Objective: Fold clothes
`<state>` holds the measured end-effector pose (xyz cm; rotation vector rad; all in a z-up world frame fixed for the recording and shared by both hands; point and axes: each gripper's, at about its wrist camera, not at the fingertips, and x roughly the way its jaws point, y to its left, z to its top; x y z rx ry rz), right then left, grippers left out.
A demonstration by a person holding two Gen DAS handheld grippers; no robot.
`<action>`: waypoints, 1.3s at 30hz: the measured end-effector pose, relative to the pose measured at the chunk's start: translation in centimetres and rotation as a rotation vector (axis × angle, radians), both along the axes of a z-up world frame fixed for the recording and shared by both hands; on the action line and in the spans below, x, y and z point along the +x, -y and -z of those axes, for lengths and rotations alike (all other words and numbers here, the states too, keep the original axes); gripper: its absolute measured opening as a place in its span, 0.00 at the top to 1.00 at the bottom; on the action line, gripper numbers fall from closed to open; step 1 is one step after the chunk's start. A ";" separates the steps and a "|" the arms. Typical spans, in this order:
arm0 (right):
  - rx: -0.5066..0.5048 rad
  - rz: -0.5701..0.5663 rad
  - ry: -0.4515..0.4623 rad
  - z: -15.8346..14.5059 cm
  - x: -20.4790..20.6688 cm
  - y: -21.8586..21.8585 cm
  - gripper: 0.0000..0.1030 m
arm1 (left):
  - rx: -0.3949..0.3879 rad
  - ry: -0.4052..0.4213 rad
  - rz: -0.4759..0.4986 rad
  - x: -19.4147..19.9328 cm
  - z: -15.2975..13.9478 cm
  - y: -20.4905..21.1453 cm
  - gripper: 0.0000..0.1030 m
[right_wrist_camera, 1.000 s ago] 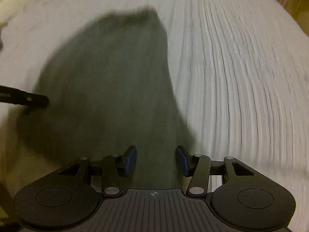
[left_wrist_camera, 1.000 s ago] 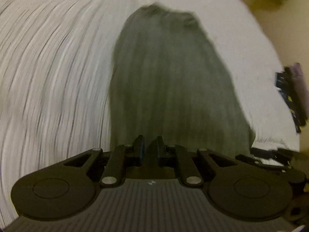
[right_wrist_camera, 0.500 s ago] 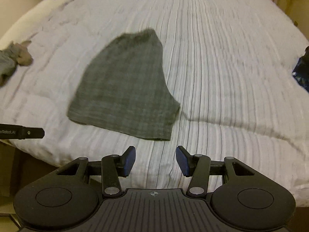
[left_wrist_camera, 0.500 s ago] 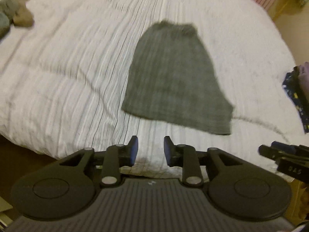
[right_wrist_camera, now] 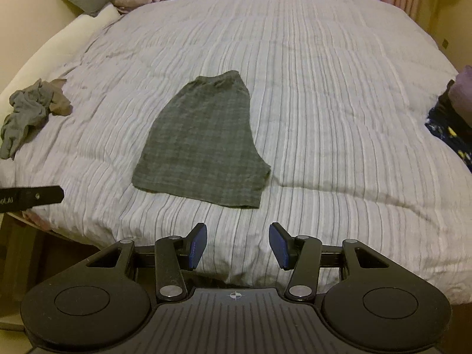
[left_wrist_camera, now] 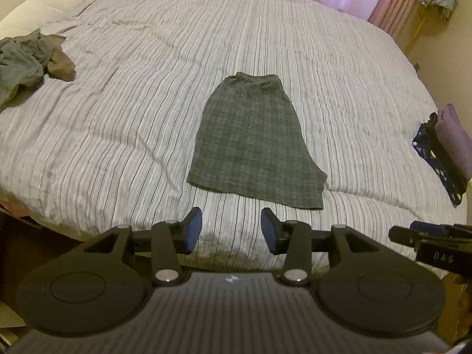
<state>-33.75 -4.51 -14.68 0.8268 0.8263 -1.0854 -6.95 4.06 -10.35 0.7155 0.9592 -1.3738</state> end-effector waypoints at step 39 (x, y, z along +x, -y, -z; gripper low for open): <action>0.111 0.280 0.289 13.0 -4.5 9.8 0.51 | 0.038 -0.272 -0.028 12.0 15.8 11.3 0.61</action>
